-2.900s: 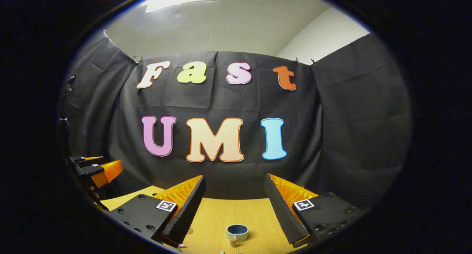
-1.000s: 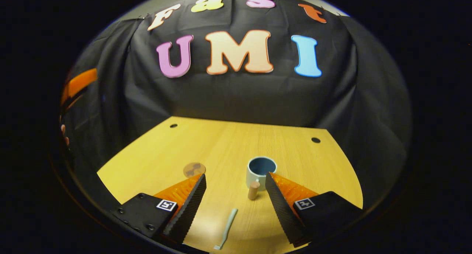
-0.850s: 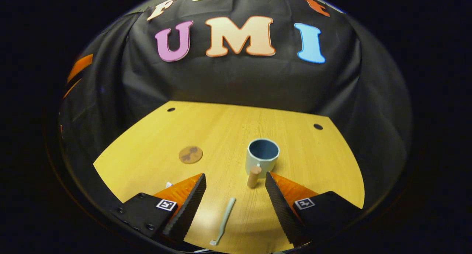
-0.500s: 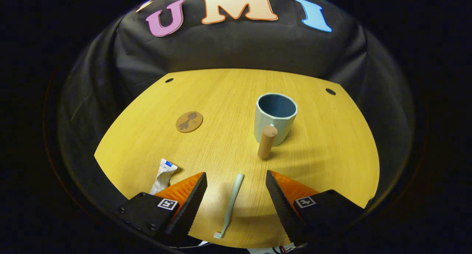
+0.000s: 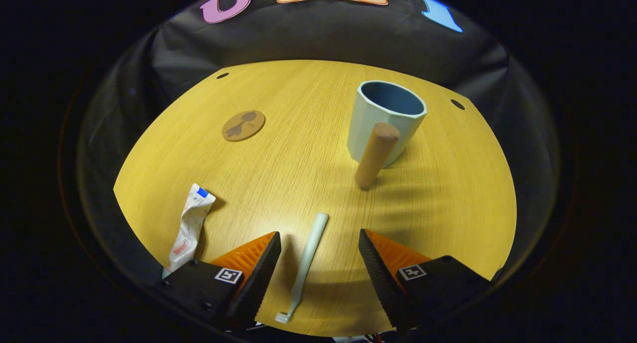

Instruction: Put the toothbrush and toothpaste on the desktop into the cup, then pick up the cup and place it on the coaster on the desktop.

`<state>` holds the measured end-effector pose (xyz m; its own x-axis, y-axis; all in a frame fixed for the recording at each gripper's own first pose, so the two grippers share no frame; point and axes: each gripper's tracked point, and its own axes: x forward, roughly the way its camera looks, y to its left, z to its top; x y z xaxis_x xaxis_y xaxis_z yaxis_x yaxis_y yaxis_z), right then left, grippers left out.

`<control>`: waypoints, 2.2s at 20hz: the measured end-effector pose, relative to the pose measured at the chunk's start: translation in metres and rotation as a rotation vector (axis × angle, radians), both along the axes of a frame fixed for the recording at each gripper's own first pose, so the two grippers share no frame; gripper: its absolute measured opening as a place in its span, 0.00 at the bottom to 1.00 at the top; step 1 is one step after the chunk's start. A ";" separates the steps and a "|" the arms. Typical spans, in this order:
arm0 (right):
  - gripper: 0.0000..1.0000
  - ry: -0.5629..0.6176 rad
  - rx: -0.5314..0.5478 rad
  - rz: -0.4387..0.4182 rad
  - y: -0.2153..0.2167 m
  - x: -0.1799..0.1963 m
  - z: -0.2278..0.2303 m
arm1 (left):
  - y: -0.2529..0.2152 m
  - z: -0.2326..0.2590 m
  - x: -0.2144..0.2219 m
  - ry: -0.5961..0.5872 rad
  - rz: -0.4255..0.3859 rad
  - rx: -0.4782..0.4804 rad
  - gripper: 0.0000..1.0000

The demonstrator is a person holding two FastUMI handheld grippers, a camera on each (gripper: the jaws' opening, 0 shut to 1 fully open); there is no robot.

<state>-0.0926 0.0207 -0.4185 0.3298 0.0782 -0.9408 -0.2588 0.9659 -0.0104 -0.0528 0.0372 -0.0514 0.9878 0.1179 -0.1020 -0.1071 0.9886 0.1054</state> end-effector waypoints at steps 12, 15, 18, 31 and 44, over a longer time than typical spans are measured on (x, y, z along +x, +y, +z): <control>0.46 0.037 0.038 0.077 0.016 -0.008 -0.021 | -0.010 -0.038 0.009 0.090 -0.026 -0.025 0.94; 0.28 0.040 0.065 0.058 0.014 -0.009 -0.014 | -0.017 -0.057 0.009 0.131 -0.051 -0.024 0.94; 0.07 0.084 0.110 0.006 0.012 -0.009 -0.013 | -0.030 -0.092 0.005 0.226 -0.102 -0.023 0.95; 0.07 0.033 0.120 0.036 0.013 -0.009 -0.014 | -0.093 -0.229 -0.036 0.605 -0.312 0.014 0.95; 0.07 -0.004 0.122 0.042 0.014 -0.008 -0.014 | -0.106 -0.324 -0.089 0.935 -0.338 -0.006 0.96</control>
<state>-0.1008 0.0343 -0.4323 0.3274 0.2060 -0.9222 -0.2993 0.9483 0.1056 -0.1420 -0.0693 -0.3752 0.4917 -0.1578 -0.8564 0.3040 0.9527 -0.0009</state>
